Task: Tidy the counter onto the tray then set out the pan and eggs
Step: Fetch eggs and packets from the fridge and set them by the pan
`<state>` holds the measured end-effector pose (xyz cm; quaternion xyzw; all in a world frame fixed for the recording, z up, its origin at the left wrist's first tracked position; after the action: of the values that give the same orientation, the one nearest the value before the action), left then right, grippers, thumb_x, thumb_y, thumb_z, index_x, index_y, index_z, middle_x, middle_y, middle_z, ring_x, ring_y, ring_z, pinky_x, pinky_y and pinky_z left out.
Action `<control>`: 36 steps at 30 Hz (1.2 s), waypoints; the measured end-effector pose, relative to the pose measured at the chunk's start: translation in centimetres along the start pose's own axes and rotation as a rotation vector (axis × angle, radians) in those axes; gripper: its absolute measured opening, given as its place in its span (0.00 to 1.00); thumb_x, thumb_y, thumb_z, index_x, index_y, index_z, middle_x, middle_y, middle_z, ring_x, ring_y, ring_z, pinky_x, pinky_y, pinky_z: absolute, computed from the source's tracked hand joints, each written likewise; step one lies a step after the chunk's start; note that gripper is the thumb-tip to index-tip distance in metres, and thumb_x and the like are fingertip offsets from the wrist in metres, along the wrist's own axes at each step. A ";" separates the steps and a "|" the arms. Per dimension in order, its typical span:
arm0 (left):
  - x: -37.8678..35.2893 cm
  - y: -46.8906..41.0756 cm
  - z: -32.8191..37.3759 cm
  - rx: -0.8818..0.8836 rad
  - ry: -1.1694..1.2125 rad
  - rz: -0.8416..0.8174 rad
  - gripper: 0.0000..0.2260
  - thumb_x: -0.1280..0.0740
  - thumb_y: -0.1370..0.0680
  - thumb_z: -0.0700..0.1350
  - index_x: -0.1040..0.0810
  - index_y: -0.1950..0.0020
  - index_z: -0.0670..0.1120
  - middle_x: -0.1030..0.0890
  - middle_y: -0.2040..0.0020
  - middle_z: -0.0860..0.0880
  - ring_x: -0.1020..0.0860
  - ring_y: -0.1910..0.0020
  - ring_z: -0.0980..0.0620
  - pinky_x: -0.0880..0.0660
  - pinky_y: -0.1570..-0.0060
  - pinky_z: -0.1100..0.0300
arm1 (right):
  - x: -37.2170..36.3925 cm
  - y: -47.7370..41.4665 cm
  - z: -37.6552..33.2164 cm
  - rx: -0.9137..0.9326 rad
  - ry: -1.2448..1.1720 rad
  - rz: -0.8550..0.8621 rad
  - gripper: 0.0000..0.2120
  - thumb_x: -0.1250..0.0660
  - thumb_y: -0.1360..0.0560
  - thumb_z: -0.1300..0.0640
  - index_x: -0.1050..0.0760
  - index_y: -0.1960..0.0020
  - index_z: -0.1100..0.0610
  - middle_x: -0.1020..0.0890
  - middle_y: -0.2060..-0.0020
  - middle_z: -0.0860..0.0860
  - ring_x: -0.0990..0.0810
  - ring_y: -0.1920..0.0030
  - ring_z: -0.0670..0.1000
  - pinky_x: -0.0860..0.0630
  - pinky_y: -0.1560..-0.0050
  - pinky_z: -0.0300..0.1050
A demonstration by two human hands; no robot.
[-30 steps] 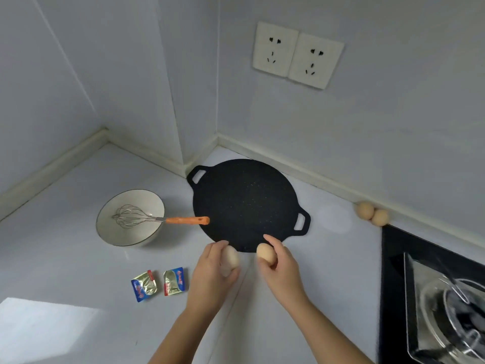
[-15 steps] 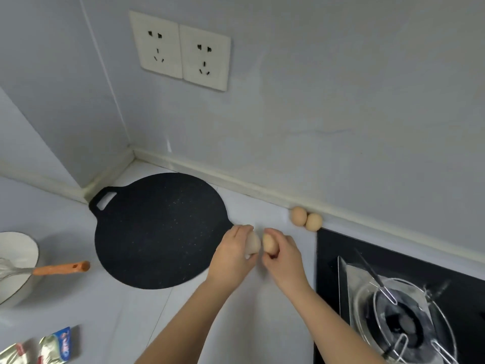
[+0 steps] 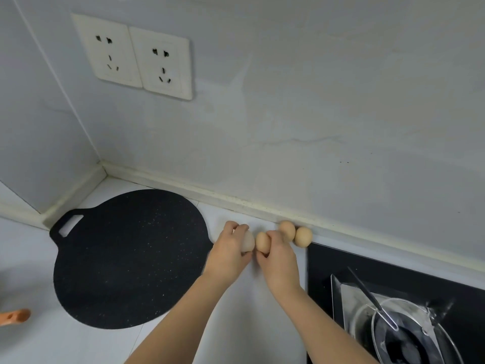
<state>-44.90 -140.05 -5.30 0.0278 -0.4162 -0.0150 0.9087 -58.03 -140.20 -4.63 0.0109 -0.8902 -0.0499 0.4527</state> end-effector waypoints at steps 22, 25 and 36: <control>-1.6 -2.3 0.6 -0.059 0.069 0.119 0.22 0.30 0.25 0.43 0.30 0.32 0.48 0.34 0.34 0.51 0.24 0.48 0.50 0.24 0.53 0.56 | -0.8 -1.0 2.4 0.103 -0.152 0.257 0.04 0.32 0.24 0.59 0.28 0.53 0.57 0.28 0.53 0.45 0.25 0.65 0.50 0.25 0.65 0.51; -1.8 -2.8 0.9 -0.070 0.092 0.144 0.20 0.29 0.25 0.42 0.28 0.34 0.47 0.31 0.36 0.51 0.22 0.53 0.49 0.25 0.55 0.58 | -0.5 -1.4 2.7 0.110 -0.168 0.252 0.05 0.33 0.24 0.60 0.26 0.49 0.58 0.26 0.50 0.47 0.23 0.63 0.50 0.24 0.63 0.49; -2.2 -3.5 0.6 -0.075 0.130 0.213 0.15 0.28 0.26 0.41 0.26 0.41 0.45 0.28 0.42 0.51 0.23 0.57 0.51 0.25 0.60 0.58 | -0.7 -2.4 2.5 0.120 -0.215 0.251 0.06 0.33 0.24 0.60 0.26 0.47 0.58 0.26 0.53 0.48 0.23 0.60 0.51 0.23 0.60 0.53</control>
<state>-46.83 -143.47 -6.78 -0.0498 -0.3562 0.0679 0.9306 -59.71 -142.31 -6.88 -0.0786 -0.9293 0.0593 0.3559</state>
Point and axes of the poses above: each hand's wrist, its own y-axis away from the middle knuckle, its own x-axis out of the back of the hand, z = x × y, the point moved 1 cm from there along -y, towards the middle knuckle
